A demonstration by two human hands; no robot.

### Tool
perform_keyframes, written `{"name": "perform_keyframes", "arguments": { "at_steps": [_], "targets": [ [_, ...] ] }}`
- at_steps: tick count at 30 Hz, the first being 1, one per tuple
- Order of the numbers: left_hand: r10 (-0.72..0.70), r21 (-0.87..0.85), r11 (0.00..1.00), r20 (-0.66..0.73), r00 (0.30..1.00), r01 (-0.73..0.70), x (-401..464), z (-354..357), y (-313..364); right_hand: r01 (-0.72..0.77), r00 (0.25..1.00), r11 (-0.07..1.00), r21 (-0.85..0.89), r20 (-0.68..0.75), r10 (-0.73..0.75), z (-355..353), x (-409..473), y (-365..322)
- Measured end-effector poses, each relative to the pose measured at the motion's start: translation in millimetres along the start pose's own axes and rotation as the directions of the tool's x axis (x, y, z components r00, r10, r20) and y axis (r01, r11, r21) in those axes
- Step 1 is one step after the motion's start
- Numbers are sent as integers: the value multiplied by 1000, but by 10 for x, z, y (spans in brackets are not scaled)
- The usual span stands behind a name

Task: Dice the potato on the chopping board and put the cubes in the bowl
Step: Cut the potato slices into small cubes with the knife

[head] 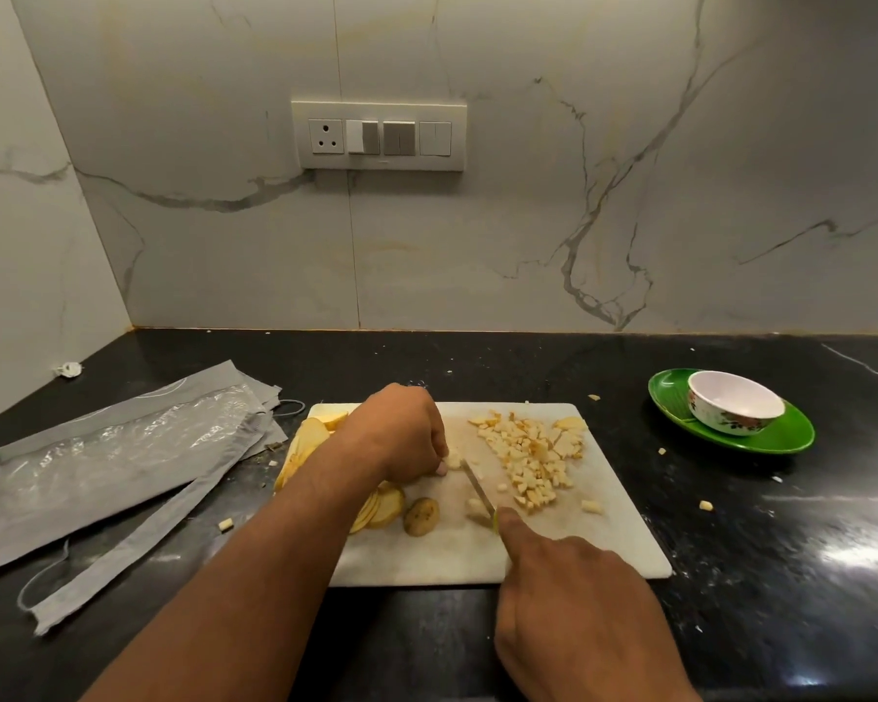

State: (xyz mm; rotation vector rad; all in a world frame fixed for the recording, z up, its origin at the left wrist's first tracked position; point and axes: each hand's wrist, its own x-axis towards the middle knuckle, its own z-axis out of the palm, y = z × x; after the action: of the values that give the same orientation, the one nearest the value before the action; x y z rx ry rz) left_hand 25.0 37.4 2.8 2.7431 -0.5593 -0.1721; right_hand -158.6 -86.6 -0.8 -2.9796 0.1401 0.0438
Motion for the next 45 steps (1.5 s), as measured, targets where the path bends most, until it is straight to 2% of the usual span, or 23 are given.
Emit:
{"name": "perform_keyframes", "arguments": {
  "at_steps": [5,15,22,26,28,32,35,40,45],
  "targets": [
    [-25,-79,997,-7,1000,25,1,-36,-72,24,987,1000,-4,-160,-25,29,235,-50],
    [-73,-117,990,31,997,76,75,-13,-70,73,984,997,37,-168,-66,111,506,-92],
    [-81,-128,988,23,996,83,73,-10,-60,50,998,998,40,-44,-48,14,119,-16],
    [-68,-124,990,-5,998,67,59,5,-52,-42,993,998,38,114,37,-65,-83,-60],
    [-30,-110,994,-11,999,29,32,-1,-78,-79,989,996,41,132,73,-100,-137,-63],
    [62,-125,990,1,998,-61,-35,-50,-190,-43,999,999,18,-19,44,-120,-128,-68],
    [59,-131,990,10,998,-57,-30,-61,-200,27,985,1000,2,-173,-26,-48,81,-97],
    [29,-122,992,0,1000,-29,6,-36,-164,38,984,997,60,-177,-27,25,501,-214],
    [-32,-153,988,-31,999,27,60,4,-142,69,984,996,62,-168,-57,125,456,-191]
  ]
}}
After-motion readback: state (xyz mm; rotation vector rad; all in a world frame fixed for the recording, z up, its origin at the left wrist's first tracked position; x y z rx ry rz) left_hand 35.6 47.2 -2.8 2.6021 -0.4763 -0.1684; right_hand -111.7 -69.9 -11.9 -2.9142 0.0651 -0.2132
